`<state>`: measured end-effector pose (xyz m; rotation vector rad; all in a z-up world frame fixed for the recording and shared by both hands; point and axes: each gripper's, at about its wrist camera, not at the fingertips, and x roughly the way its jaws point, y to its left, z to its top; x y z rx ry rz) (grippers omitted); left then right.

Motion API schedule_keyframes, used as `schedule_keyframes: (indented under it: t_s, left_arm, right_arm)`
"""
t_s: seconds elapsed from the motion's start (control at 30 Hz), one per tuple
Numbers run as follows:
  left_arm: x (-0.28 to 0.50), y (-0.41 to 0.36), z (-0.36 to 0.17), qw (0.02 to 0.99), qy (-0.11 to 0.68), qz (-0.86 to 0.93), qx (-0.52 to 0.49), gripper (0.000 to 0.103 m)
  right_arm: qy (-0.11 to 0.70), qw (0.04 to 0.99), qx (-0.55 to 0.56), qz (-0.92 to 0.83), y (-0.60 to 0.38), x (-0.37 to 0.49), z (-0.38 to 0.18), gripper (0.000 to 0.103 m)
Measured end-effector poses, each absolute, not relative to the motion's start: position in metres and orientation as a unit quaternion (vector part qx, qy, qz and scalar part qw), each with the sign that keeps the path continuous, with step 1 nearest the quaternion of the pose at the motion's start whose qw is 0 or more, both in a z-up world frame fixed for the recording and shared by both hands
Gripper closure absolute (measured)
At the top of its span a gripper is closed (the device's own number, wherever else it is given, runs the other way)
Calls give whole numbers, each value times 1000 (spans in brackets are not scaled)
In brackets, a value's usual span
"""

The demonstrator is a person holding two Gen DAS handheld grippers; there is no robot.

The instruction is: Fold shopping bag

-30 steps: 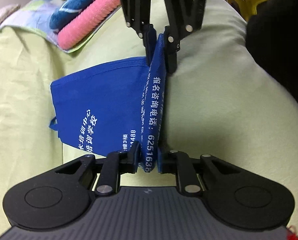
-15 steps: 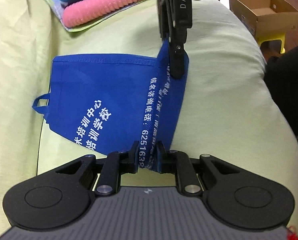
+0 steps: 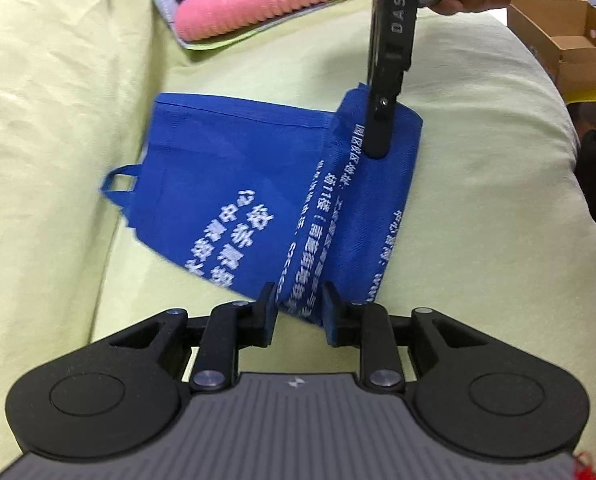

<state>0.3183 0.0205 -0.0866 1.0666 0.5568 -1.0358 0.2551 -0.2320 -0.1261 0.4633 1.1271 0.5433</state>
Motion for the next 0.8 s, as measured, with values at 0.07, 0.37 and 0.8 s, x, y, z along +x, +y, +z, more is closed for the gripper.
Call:
schedule_keyframes:
  t_s: [0.07,0.37,0.8]
  left_arm:
    - [308,22,-80,707,229,-451,494,81]
    - [295,-5,-84,719,220,-431,499,84]
    - [301,-22,-112,739,255,-403,476,103]
  right_arm:
    - [522,790,203,250,-234,256,-123,85]
    - [521,802,165,242,-233,257,-115,86]
    - [397,892,199,80,-234,196,-114,63]
